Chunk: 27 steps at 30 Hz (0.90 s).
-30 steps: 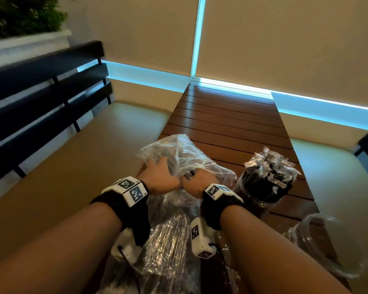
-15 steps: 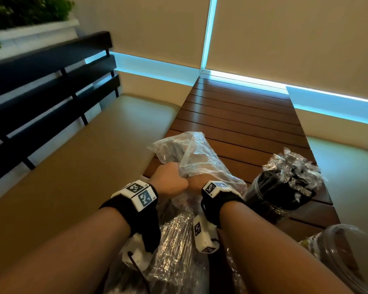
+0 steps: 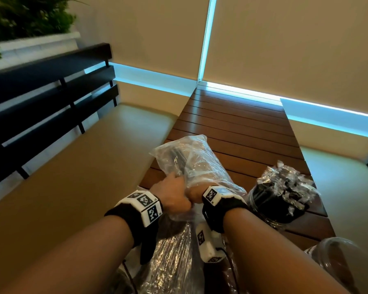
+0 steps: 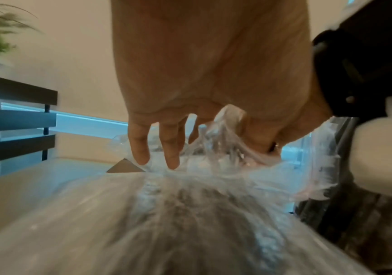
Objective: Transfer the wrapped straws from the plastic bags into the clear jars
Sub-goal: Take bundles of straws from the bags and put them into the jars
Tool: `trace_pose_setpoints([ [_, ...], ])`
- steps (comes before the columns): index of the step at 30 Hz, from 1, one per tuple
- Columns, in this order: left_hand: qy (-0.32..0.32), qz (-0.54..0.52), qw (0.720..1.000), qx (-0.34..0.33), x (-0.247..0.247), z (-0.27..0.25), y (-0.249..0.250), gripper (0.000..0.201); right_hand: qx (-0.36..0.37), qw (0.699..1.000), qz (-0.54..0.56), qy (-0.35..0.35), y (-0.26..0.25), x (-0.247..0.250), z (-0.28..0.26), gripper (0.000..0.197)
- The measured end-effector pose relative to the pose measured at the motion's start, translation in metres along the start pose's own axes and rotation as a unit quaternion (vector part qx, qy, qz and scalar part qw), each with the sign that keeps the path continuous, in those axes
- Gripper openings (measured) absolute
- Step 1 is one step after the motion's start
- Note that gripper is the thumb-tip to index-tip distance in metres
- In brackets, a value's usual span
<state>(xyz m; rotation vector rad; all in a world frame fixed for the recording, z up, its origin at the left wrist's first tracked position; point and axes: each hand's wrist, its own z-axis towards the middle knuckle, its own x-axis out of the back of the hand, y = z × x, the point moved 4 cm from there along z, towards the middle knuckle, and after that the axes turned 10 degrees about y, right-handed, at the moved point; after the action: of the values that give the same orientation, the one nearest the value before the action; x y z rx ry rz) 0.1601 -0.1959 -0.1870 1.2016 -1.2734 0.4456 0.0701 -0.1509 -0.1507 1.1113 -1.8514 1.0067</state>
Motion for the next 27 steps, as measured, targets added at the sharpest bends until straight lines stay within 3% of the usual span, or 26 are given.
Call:
trace_pose_setpoints([
  [2, 0.016, 0.001, 1.0, 0.008, 0.002, -0.003, 0.007, 0.065, 0.017, 0.999, -0.016, 0.028, 0.004, 0.004, -0.001, 0.038],
  [5, 0.043, 0.0, 0.999, 0.007, 0.002, 0.006, 0.003, 0.049, 0.05, 0.997, -0.002, 0.067, 0.003, 0.004, -0.001, 0.03],
  [8, 0.076, -0.012, 0.997, 0.023, 0.006, 0.012, -0.003, 0.031, 0.021, 0.993, 0.036, 0.113, 0.007, 0.009, -0.011, 0.028],
  [15, 0.122, -0.037, 0.991, 0.048, 0.025, 0.018, 0.002, 0.006, 0.008, 0.996, 0.008, 0.092, 0.022, 0.05, -0.063, 0.035],
  [20, 0.155, -0.057, 0.984, 0.061, 0.032, 0.026, 0.004, 0.013, -0.008, 0.995, 0.026, 0.094, 0.033, 0.091, -0.111, 0.034],
  [22, 0.147, -0.04, 0.985, 0.077, 0.034, 0.021, 0.006, 0.014, -0.002, 0.996, 0.013, 0.085, 0.036, 0.106, -0.132, 0.019],
  [24, 0.128, -0.018, 0.986, 0.104, 0.032, 0.017, 0.004, 0.014, 0.005, 0.996, 0.003, 0.088, 0.038, 0.12, -0.152, 0.027],
  [27, 0.08, 0.041, 0.989, 0.118, 0.027, 0.012, 0.01, 0.016, -0.003, 0.994, 0.021, 0.104, 0.053, 0.141, -0.174, 0.023],
])
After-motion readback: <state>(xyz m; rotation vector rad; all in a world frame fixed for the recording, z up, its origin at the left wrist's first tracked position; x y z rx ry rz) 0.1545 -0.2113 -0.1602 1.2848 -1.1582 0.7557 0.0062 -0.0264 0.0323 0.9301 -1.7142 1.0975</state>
